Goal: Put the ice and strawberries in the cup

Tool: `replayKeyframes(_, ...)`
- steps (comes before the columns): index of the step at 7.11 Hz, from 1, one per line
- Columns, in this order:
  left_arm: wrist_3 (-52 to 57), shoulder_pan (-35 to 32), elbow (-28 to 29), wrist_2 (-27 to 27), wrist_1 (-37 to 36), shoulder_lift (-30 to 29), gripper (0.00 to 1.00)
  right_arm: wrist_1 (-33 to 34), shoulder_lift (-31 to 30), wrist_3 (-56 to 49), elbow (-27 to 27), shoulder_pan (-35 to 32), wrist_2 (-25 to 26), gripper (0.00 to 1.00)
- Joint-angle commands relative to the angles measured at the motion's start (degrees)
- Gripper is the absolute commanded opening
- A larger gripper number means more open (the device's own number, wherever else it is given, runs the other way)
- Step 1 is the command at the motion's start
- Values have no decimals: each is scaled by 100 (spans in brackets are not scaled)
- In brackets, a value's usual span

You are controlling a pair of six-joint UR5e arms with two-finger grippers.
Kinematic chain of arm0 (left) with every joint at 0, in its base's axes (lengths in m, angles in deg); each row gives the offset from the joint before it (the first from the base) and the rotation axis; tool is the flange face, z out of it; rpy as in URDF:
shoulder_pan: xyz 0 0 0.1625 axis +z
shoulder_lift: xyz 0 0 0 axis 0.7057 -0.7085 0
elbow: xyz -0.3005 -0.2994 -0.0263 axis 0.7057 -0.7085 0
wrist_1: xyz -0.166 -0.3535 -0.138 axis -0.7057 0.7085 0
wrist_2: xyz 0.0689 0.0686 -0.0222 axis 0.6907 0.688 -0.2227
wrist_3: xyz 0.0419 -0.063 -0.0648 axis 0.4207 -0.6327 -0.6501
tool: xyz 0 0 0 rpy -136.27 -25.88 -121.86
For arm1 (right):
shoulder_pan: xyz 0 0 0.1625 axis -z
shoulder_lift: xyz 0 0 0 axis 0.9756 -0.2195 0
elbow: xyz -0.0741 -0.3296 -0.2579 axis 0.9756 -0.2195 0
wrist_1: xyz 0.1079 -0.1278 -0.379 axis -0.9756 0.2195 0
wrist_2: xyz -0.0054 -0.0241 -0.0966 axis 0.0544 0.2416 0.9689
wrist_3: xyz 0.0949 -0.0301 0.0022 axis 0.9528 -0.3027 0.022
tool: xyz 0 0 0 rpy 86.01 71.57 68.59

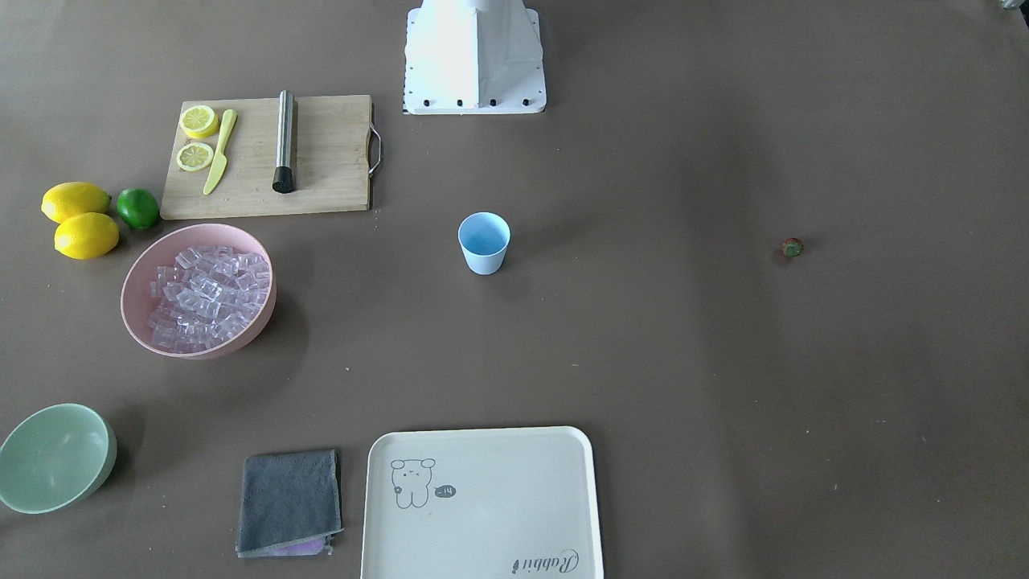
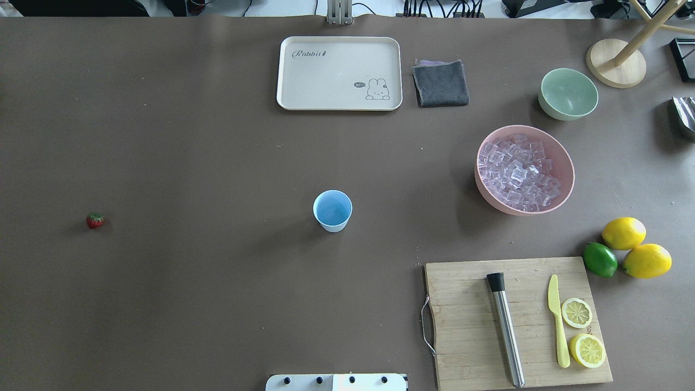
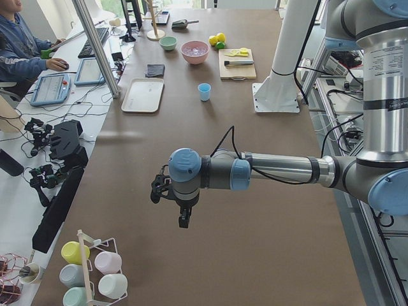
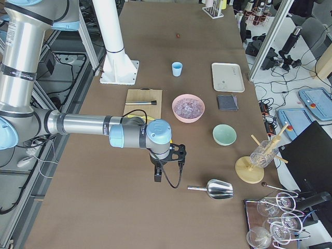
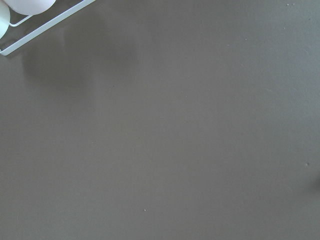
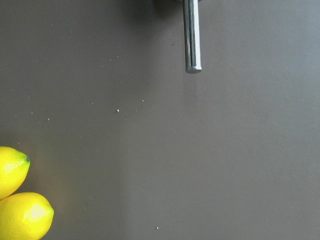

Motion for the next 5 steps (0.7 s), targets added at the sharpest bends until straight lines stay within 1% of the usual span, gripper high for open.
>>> replayKeyframes(1,0,0,-1,-8,9,0,98,0,0,9,-6,0,0,100)
replayKeyframes(3,0,0,-53,-17,0,-9,98,0,0,0,28,0,-9,100)
replayKeyframes(4,0,0,-88,-8,0,-9,98,9,70,9,229,0,-44,100)
replayKeyframes(5,0,0,-97,18,0,-9,98,0,114,0,283,0,-44,100)
